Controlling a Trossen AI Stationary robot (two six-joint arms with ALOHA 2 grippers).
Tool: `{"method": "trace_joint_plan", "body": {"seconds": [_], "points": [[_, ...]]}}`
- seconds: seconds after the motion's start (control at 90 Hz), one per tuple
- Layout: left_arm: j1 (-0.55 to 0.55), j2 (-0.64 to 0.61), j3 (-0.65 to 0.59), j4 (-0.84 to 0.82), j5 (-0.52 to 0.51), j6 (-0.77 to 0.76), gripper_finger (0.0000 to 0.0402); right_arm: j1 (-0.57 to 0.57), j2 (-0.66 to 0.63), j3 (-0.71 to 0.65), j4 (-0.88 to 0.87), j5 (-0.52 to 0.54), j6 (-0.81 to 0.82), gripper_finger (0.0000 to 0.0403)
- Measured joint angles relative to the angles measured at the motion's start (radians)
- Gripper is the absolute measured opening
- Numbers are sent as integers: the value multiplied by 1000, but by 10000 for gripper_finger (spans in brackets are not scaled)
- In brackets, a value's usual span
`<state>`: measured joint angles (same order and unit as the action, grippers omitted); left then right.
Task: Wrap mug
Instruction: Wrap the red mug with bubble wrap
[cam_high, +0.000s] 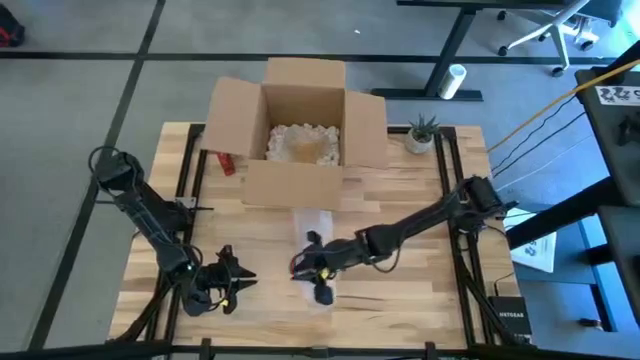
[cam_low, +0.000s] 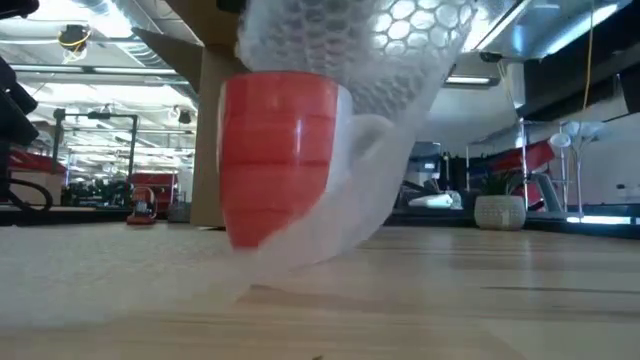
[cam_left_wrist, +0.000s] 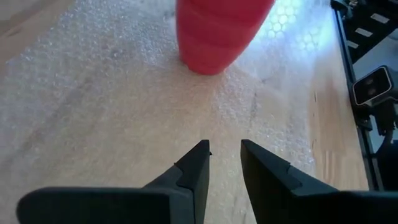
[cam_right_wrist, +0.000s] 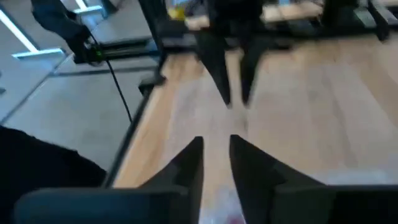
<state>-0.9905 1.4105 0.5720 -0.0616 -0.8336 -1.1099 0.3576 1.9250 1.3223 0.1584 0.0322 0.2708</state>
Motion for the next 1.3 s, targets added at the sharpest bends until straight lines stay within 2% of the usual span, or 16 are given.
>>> {"method": "trace_joint_plan", "body": {"seconds": [0.222, 0.389, 0.478, 0.589, 0.667, 0.711, 0.756, 0.911, 1.111, 1.3], "points": [[0, 0, 0, 0, 1, 2, 74, 0, 8, 80, 0, -16, -48, 143], [0, 0, 0, -1, 1, 3, 74, 0, 8, 160, -5, -44, -100, 150], [-3, 0, 0, -2, 1, 3, 74, 0, 5, 214, -88, -33, -105, 149], [-8, 0, 0, -1, 1, 3, 74, 0, -8, 302, -341, 20, -114, 119], [-12, 0, 0, -2, 1, 2, 74, 0, -15, 354, -557, 38, -99, 68], [-13, 0, 0, -2, 1, 4, 74, 0, -15, 374, -631, 37, -92, 32], [-15, 0, 0, -5, 1, 9, 74, 0, -15, 383, -689, 33, -83, 14], [-16, 0, 0, -12, 1, 12, 74, -10, -15, 402, -790, -9, 13, 4], [5, 0, 0, -51, 2, -7, 74, -13, 45, 406, -789, -50, 48, 1], [31, 0, 0, -63, 2, -10, 74, -15, 165, 531, -916, -61, 64, 0]]}}
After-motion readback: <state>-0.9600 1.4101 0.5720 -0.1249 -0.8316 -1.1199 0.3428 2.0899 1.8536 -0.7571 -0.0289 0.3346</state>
